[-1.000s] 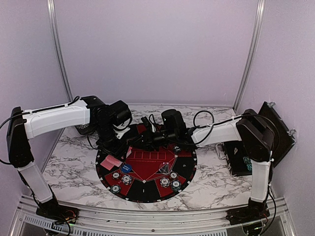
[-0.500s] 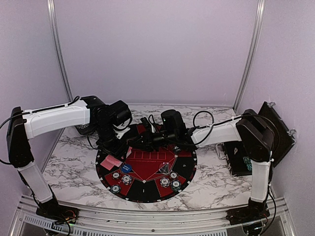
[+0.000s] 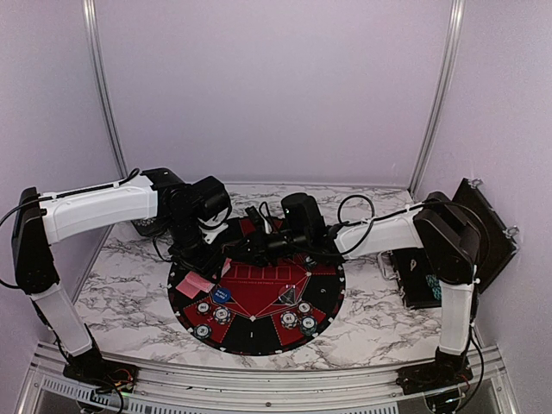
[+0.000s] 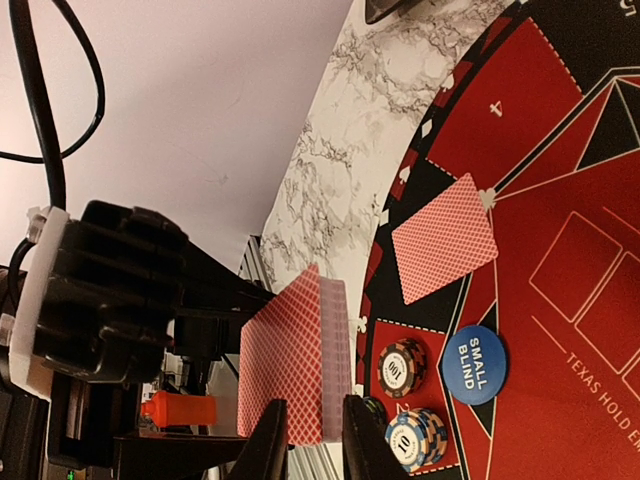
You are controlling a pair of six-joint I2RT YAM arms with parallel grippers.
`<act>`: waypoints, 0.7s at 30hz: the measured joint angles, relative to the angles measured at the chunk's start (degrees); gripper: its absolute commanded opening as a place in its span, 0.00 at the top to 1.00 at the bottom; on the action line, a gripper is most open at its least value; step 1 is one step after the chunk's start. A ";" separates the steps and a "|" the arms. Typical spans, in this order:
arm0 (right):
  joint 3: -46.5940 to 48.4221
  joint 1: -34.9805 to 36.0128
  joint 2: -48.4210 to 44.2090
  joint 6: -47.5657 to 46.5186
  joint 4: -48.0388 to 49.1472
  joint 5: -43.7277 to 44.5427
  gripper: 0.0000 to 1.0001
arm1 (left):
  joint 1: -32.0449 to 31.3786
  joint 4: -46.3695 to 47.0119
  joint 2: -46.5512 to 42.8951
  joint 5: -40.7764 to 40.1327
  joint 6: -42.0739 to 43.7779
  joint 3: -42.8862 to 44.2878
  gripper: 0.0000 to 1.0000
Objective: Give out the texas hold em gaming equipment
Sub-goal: Pick up the poker card from the face-down deck piles.
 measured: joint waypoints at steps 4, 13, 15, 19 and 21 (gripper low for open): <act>0.00 0.02 0.02 0.07 0.00 0.02 0.84 | 0.00 0.07 0.00 -0.02 0.00 0.00 0.47; 0.00 0.35 0.02 0.22 -0.02 0.00 0.89 | 0.00 0.11 0.00 0.00 0.15 0.00 0.47; 0.00 0.39 0.02 0.24 -0.02 0.00 0.91 | 0.00 0.11 0.00 0.00 0.20 0.00 0.47; 0.00 0.39 0.02 0.24 -0.02 0.02 0.93 | 0.00 0.11 0.00 0.00 0.20 0.00 0.47; 0.00 0.39 0.02 0.26 -0.04 0.02 0.95 | 0.00 0.11 0.00 0.00 0.20 0.00 0.47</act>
